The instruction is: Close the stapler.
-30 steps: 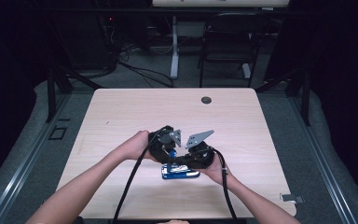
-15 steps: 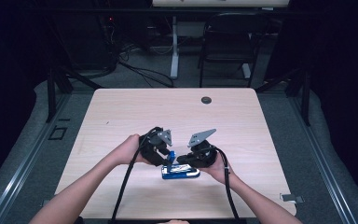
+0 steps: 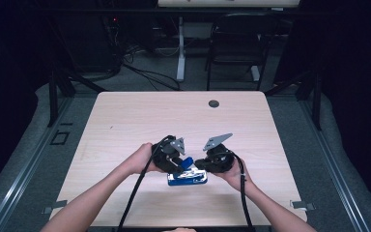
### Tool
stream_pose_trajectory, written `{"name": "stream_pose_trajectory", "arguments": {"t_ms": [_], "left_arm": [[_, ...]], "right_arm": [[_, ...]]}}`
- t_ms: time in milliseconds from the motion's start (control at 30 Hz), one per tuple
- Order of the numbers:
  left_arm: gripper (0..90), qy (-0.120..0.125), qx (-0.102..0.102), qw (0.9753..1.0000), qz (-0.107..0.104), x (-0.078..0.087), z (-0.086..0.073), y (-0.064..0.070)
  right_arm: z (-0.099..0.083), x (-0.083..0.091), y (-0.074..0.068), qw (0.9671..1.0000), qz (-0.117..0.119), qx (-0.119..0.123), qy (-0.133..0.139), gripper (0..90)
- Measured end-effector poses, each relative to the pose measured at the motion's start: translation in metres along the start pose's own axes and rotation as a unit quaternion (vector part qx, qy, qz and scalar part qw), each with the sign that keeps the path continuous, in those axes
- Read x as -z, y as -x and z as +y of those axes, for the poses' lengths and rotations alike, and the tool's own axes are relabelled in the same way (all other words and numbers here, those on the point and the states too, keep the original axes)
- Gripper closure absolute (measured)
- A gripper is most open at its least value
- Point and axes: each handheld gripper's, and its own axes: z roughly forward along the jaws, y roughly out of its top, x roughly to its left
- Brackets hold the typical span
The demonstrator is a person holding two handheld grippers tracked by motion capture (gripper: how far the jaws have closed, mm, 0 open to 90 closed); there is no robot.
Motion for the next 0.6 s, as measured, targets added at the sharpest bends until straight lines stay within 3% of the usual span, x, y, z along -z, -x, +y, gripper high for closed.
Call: {"name": "stream_pose_trajectory", "arguments": {"t_ms": [233,333,500,600], "left_arm": [[65.9,-0.014,-0.004,0.9999,-0.002,-0.02,0.011,0.001],[65.8,-0.016,-0.003,0.9999,-0.002,-0.026,0.013,0.0],[65.4,-0.018,0.001,0.9998,-0.003,-0.033,0.014,0.001],[63.6,-0.017,0.006,0.9998,-0.005,-0.032,0.012,0.0]], "right_arm": [[-0.011,0.014,0.005,0.9993,-0.032,-0.018,-0.003,84.9],[-0.01,0.021,0.006,0.9987,-0.045,-0.021,0.009,84.6],[-0.005,0.027,0.0,0.9986,-0.04,-0.01,0.034,84.2],[-0.002,0.023,-0.006,0.9992,-0.029,0.0,0.027,84.0]]}}
